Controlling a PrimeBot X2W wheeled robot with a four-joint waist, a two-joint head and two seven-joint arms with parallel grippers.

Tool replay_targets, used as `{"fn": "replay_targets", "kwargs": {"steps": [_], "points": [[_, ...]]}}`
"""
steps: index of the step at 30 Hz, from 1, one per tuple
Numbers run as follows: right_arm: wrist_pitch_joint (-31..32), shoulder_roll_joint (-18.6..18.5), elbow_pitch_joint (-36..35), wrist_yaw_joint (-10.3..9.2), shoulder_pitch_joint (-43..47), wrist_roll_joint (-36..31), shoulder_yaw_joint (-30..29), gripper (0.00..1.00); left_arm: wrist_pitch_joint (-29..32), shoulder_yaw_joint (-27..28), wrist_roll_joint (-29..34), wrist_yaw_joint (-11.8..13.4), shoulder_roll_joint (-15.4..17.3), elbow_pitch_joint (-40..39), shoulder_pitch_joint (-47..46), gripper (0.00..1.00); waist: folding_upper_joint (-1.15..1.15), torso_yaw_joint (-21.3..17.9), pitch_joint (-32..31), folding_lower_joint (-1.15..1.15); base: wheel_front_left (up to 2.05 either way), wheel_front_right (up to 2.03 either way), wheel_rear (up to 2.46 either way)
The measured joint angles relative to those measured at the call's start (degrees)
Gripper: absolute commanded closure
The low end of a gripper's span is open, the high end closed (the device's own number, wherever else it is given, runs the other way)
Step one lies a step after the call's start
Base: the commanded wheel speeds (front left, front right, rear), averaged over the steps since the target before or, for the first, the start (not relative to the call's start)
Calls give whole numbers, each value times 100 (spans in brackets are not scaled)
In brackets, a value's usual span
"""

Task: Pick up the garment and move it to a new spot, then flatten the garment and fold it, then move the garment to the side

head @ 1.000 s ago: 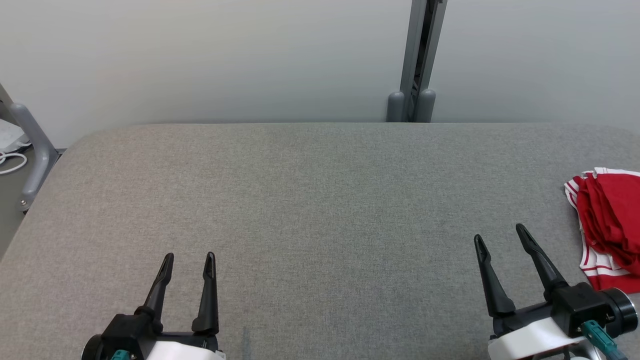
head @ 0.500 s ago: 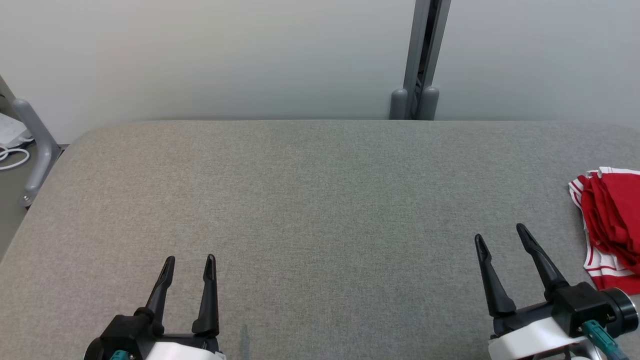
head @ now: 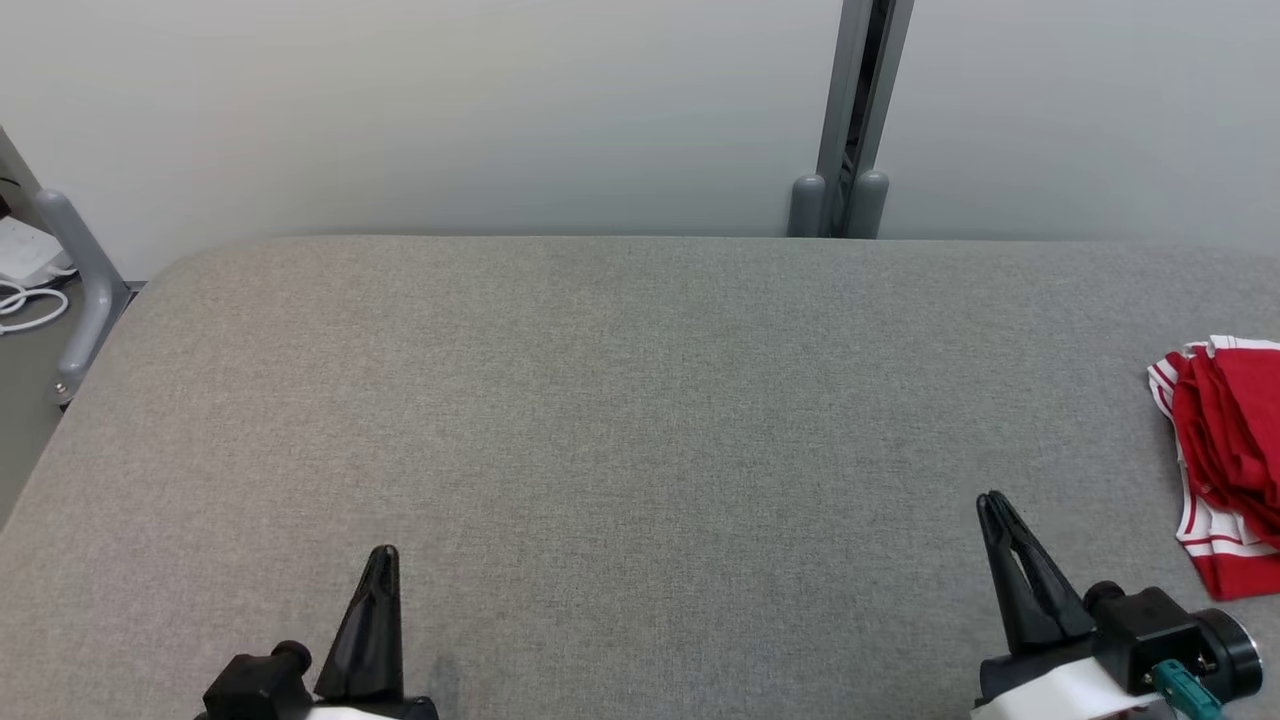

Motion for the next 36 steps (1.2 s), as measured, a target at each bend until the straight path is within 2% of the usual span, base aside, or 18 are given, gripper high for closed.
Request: {"fn": "replay_targets", "kwargs": {"steps": [20,36], "points": [[452,-127,33,0,23,2374,-257,100,374,37,-1852,-163,20,172,-222,100,0,-101,2,0,0,0,0],[778,-214,44,0,18,4014,-486,100,626,74,-3152,-327,35,309,-473,100,0,-185,4,0,0,0,0]]}}
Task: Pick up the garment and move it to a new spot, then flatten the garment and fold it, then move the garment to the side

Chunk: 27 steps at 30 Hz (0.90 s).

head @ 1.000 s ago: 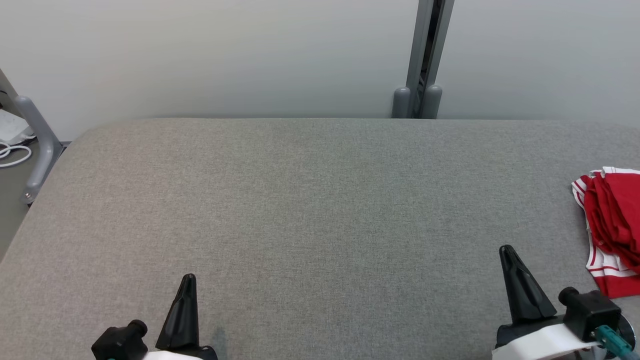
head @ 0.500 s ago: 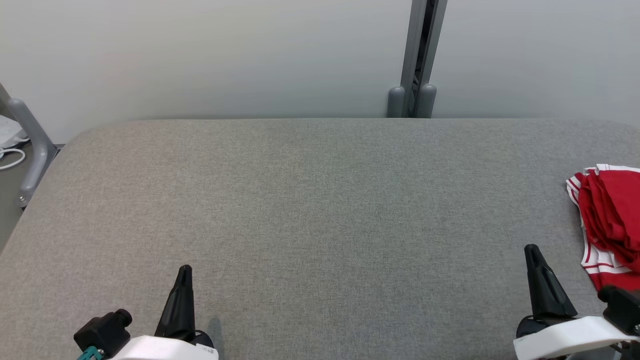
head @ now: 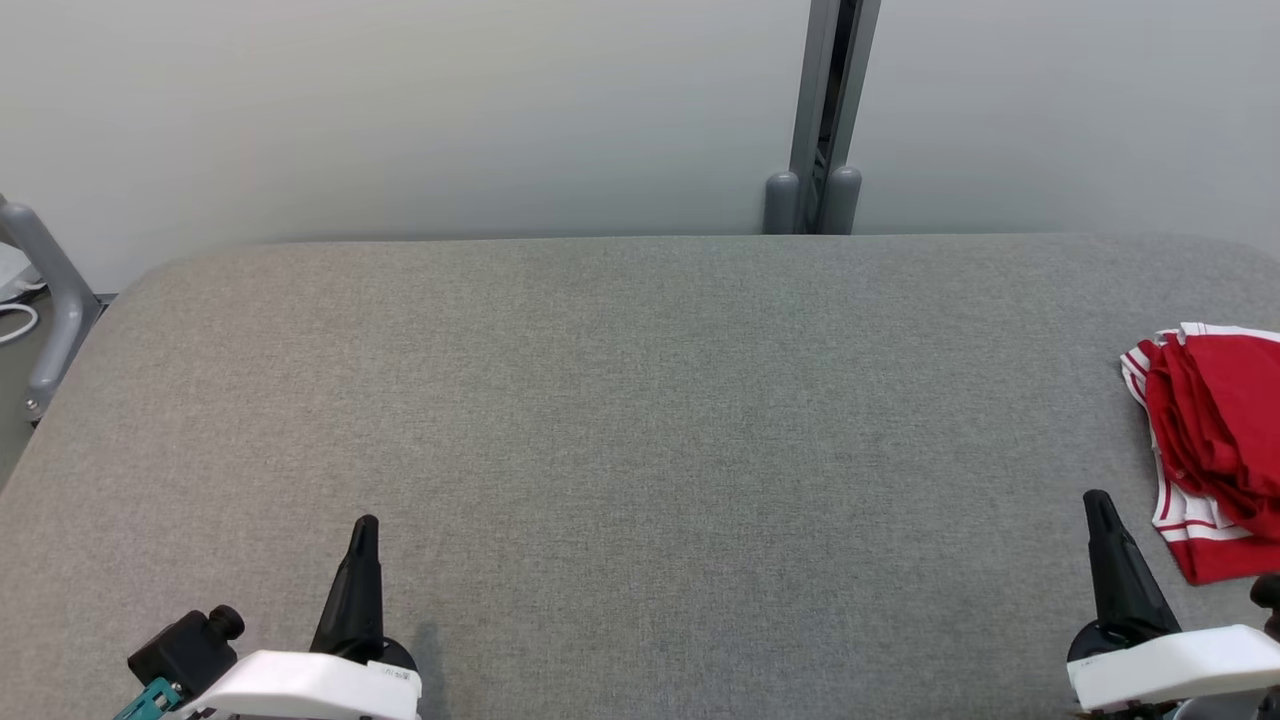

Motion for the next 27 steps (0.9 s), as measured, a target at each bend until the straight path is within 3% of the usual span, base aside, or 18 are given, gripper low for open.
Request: {"fn": "replay_targets", "kwargs": {"steps": [27], "points": [[516,-113,18,-1,-27,2264,-337,100,378,88,-1794,-203,20,157,-337,100,0,-147,4,0,0,0,0]]}}
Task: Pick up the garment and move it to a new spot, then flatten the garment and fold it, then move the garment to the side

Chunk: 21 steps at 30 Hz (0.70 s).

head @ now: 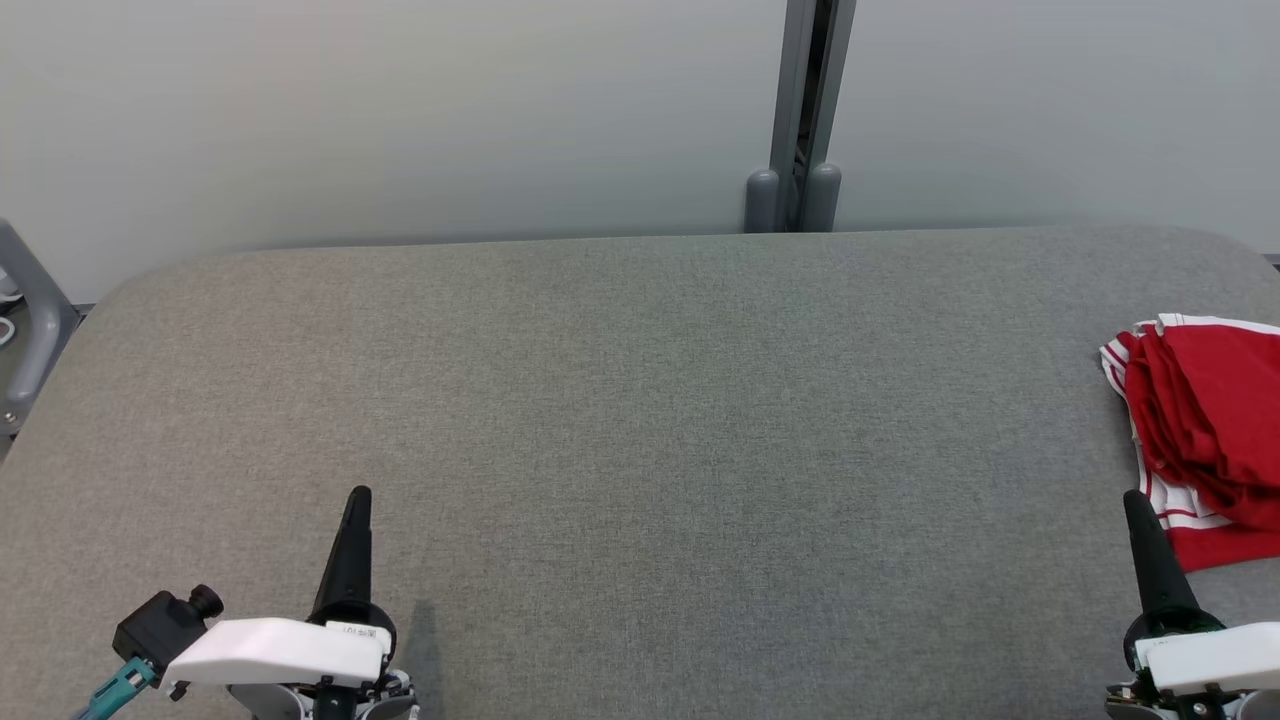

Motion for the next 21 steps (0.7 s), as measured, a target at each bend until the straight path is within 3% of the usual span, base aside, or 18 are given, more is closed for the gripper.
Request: {"fn": "replay_targets", "kwargs": {"steps": [21], "points": [[307,-51,12,0,-6,1334,-236,100,244,65,-1063,-126,3,86,-174,100,0,-110,3,0,0,0,0]]}}
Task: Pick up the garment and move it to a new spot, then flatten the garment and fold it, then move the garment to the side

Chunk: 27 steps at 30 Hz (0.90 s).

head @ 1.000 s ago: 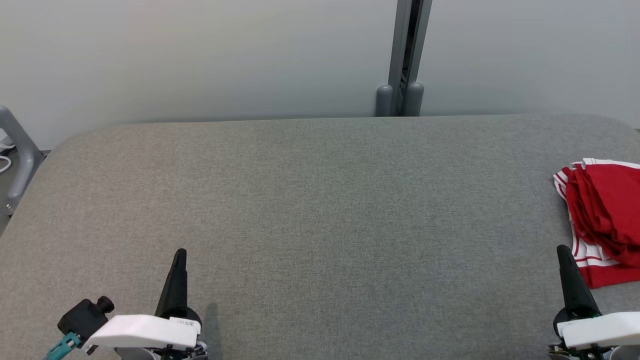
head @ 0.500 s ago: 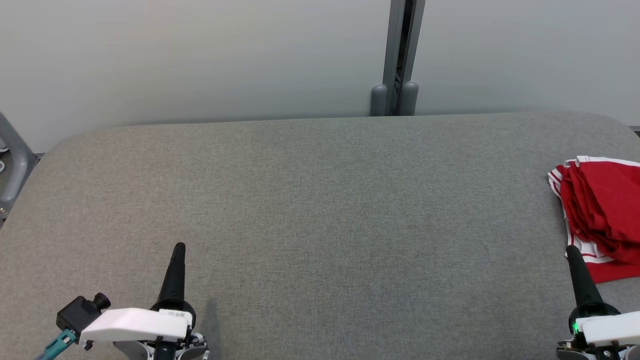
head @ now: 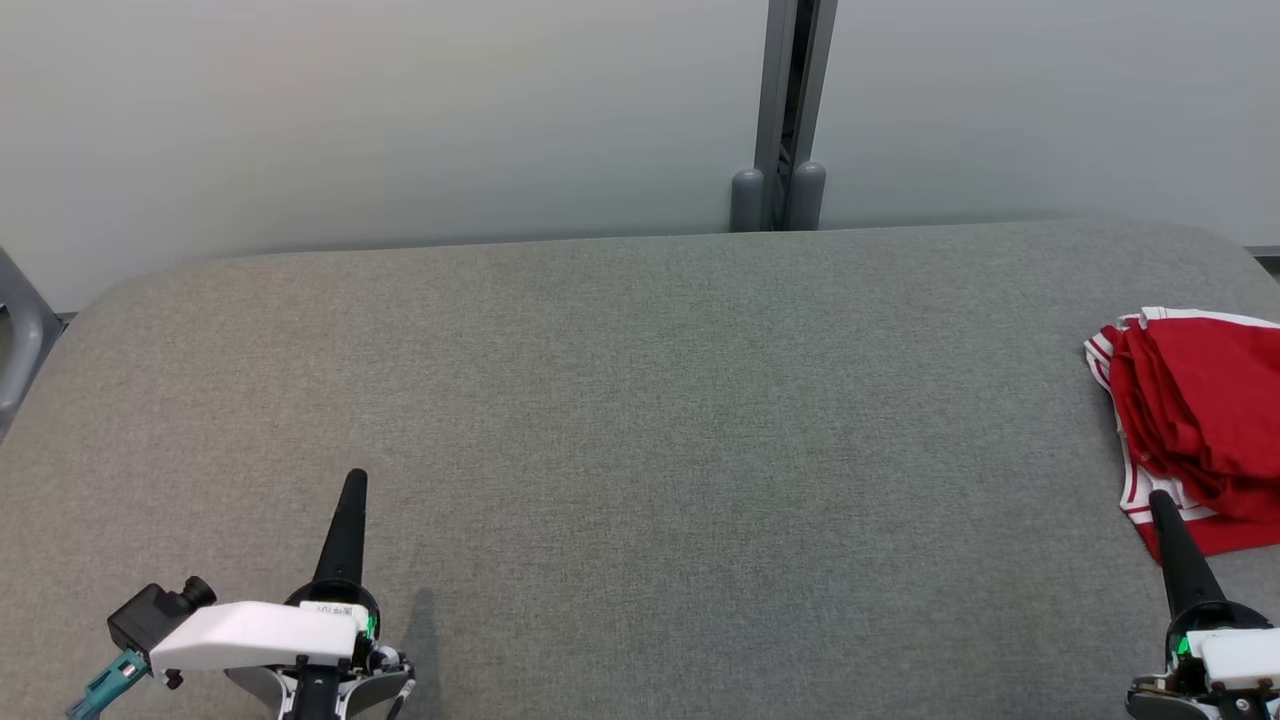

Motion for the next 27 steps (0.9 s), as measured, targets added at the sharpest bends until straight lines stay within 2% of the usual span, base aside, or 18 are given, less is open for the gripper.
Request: {"fn": "replay_targets", "kwargs": {"steps": [27], "points": [[380,-35,23,0,-50,1434,-265,100,253,75,-1138,-133,1,102,-211,100,0,-146,4,0,0,0,0]]}}
